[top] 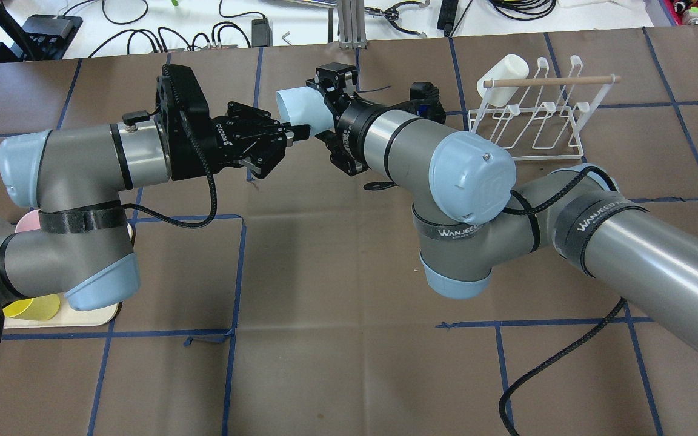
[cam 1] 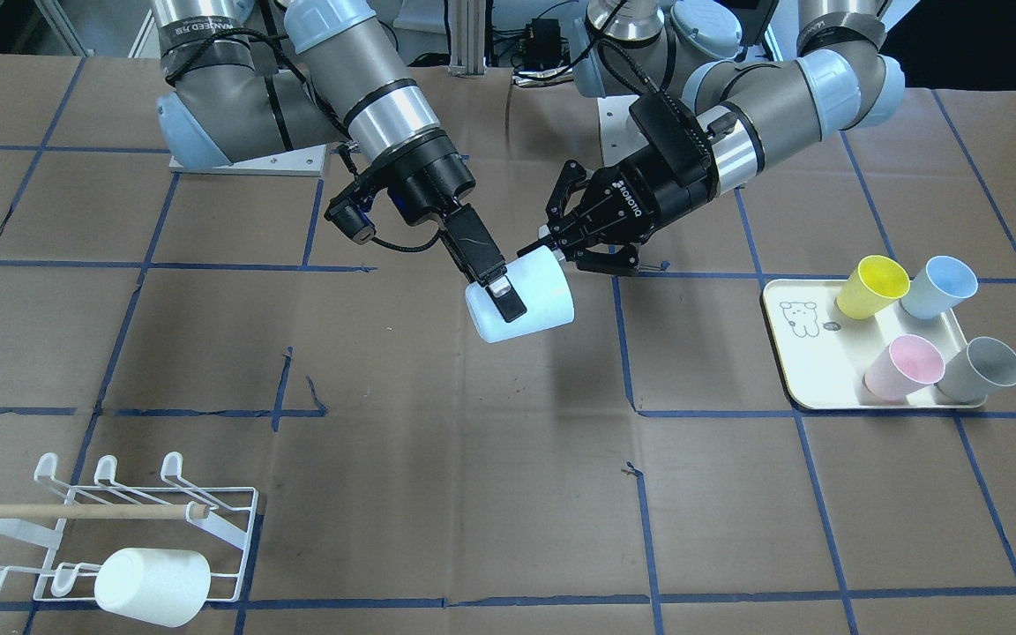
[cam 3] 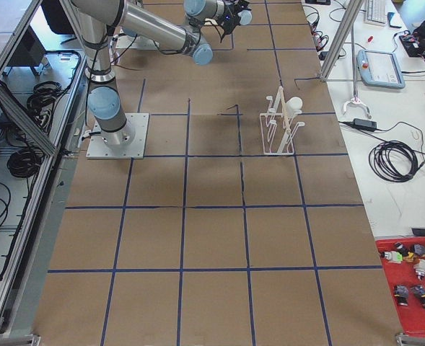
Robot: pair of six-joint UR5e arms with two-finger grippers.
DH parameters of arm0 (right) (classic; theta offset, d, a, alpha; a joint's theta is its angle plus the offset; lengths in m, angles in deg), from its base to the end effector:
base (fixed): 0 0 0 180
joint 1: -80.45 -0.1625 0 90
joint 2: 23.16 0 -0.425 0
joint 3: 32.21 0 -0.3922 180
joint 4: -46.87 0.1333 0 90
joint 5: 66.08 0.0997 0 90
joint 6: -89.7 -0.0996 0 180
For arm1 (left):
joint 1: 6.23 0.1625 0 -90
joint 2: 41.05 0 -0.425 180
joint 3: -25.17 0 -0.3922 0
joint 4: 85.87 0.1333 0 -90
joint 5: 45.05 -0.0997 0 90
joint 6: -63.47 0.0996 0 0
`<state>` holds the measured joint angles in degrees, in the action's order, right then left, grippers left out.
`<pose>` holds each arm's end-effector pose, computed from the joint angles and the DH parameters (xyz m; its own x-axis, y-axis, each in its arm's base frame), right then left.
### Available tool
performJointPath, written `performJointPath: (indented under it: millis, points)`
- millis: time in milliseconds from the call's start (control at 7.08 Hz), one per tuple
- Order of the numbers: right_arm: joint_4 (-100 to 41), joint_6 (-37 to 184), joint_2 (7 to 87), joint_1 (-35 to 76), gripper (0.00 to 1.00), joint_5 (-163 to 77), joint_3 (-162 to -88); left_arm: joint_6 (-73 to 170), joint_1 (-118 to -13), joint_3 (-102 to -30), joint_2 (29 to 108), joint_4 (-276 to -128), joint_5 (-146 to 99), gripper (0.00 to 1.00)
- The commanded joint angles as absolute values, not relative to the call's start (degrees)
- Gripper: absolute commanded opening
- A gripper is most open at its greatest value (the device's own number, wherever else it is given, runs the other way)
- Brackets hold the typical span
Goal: Transfer IKEA cup to right arm and place on rack
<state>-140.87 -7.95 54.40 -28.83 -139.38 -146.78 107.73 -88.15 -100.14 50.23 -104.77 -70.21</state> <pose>0.3301 -0.4531 0.3818 -0.0507 0.5310 -0.8459 0.8355 0.4865 0.2554 -0.1607 -0.4577 0.3752 -0.4339 0.8902 0.1388 0.2611 0.2717 -0.9263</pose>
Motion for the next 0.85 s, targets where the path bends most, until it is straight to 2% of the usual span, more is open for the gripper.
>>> performJointPath:
  millis: [0,141,282,424,565,706]
  points:
    - [-141.0,-8.3,54.5,-28.8,0.6,-139.4,-146.7,107.7,-88.1,-100.0,50.2,-104.8,-70.4,0.09]
    - [-141.0,-8.4,54.6,-28.9,0.52,-139.4,-146.7,107.7,-88.1,-99.8,50.3,-104.8,-70.6,0.14]
    - [-141.0,-8.4,54.7,-28.9,0.42,-139.4,-146.7,107.2,-88.1,-99.7,50.2,-104.8,-70.8,0.27]
    - [-141.0,-8.4,54.7,-28.8,0.37,-139.5,-146.7,106.0,-88.1,-99.5,50.0,-104.8,-70.8,0.4]
    - [-141.0,-8.4,54.8,-28.9,0.36,-139.6,-146.6,104.8,-88.1,-99.5,49.8,-104.8,-70.9,0.48]
    - [-141.0,-8.4,54.8,-29.0,0.33,-139.5,-146.7,104.7,-88.1,-99.5,49.9,-104.7,-70.8,0.63]
